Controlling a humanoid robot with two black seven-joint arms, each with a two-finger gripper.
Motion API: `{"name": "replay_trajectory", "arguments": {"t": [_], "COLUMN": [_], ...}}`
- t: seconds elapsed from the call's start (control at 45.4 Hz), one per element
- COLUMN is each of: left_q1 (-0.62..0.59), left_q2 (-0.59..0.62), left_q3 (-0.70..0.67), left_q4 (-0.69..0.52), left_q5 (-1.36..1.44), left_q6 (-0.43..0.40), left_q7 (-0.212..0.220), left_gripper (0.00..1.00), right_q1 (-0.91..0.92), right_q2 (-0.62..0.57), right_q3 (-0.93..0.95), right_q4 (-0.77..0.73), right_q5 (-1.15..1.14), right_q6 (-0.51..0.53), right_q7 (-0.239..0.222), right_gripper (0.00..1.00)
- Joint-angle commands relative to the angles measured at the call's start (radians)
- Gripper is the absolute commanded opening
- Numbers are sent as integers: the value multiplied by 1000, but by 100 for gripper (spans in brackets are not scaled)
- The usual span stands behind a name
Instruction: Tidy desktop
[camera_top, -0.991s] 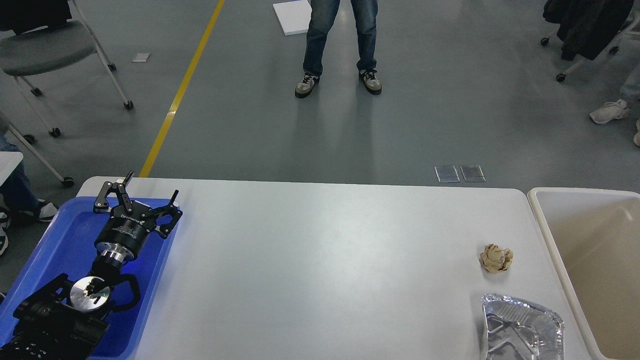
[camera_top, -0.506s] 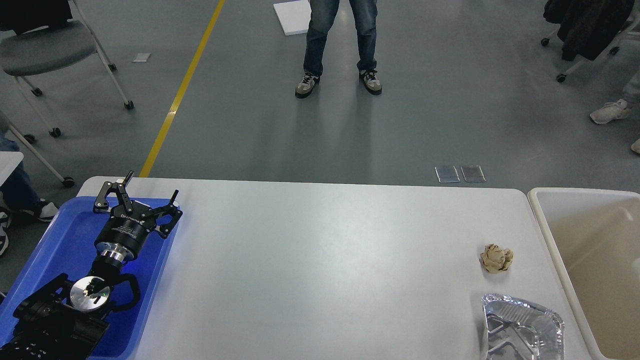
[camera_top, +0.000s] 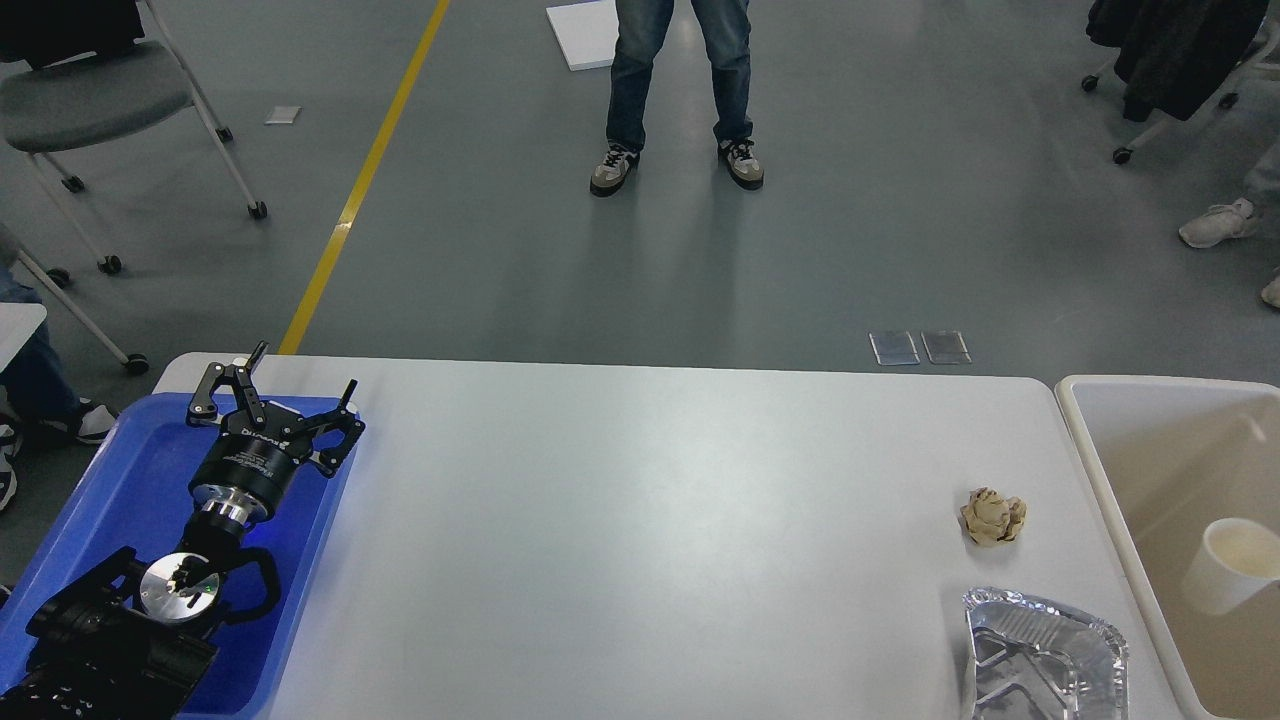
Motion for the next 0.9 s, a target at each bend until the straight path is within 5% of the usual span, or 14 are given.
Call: {"name": "replay_trajectory", "arguments": {"t": [0.0,0.506,0.881], "left_q1": [-2,0,0], "left_q2": [0,0,0], "left_q3": [0,1,0], "left_q4": [0,0,0], "left_q5": [0,0,-1], "left_q6": [0,0,0], "left_q7": [0,2,0], "left_gripper": [100,100,100], "right_q1": [2,19,146], "right_q2": [3,-9,-140], "right_q3": [-3,1,149], "right_q4": [9,9,56], "right_q5": [-13,-50,-50], "right_q6": [12,18,110], "right_q7": [0,0,-2], "right_gripper": [100,100,100]}}
